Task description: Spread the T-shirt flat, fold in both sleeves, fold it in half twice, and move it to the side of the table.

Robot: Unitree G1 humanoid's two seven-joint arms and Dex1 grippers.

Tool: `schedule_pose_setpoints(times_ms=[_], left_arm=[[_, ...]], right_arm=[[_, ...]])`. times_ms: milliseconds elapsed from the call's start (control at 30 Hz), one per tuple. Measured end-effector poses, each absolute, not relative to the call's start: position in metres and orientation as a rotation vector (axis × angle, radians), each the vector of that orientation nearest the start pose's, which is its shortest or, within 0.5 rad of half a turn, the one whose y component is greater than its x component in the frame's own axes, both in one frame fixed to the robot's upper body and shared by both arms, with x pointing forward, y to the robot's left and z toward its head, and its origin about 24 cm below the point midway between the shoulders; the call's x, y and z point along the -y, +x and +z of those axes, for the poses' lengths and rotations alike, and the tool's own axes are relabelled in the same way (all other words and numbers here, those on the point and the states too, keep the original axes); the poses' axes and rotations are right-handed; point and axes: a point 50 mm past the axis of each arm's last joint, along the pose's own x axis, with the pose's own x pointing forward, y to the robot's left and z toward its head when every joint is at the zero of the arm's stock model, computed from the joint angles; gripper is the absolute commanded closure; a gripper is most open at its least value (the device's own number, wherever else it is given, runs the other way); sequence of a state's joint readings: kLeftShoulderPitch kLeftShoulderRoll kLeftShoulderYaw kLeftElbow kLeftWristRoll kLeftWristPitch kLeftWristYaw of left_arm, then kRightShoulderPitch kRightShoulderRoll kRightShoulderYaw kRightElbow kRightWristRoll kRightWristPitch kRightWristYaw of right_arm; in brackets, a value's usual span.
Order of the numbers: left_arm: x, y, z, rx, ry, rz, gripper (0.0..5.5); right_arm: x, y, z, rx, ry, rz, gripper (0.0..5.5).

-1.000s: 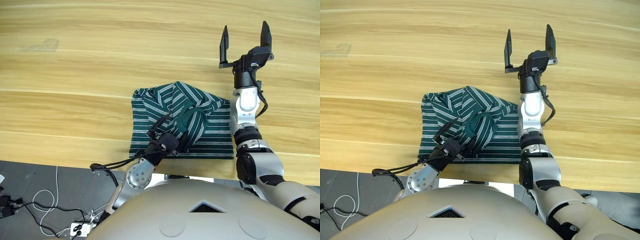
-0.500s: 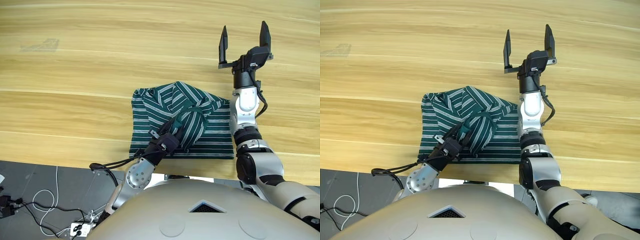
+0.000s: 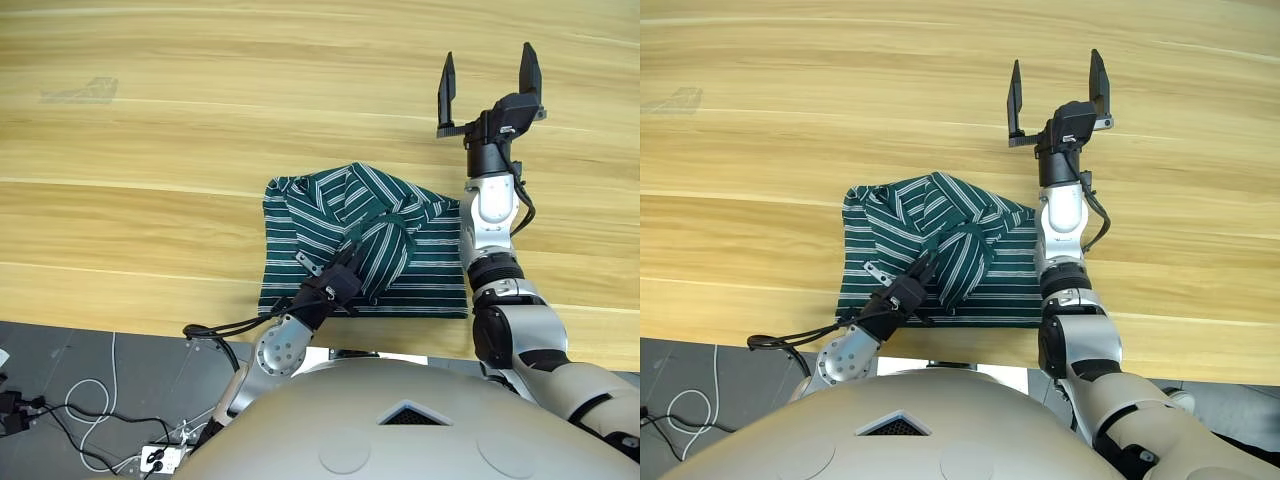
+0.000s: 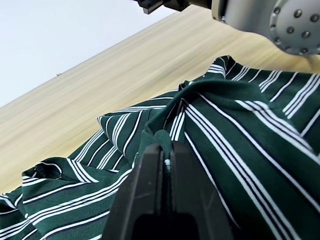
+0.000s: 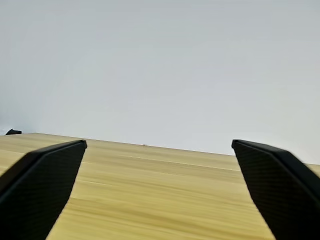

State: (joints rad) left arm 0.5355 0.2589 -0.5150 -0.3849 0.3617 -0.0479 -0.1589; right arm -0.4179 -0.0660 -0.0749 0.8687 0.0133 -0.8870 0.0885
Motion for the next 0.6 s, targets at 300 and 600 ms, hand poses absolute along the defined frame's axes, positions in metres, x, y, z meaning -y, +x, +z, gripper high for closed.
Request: schedule_pose_setpoints(times_ms=[300, 600], left_arm=[[-0.101, 0.153, 0.039, 0.004, 0.449, -0.518, 5.46], [-0.119, 0.159, 0.059, 0.051, 0.493, -0.503, 5.46]], right_arm=[[0.16, 0.28, 0.058, 0.483, -0.033, 0.211, 0.1], [0.149, 0.166, 0.076, 0.188, 0.121, 0.756, 0.1]])
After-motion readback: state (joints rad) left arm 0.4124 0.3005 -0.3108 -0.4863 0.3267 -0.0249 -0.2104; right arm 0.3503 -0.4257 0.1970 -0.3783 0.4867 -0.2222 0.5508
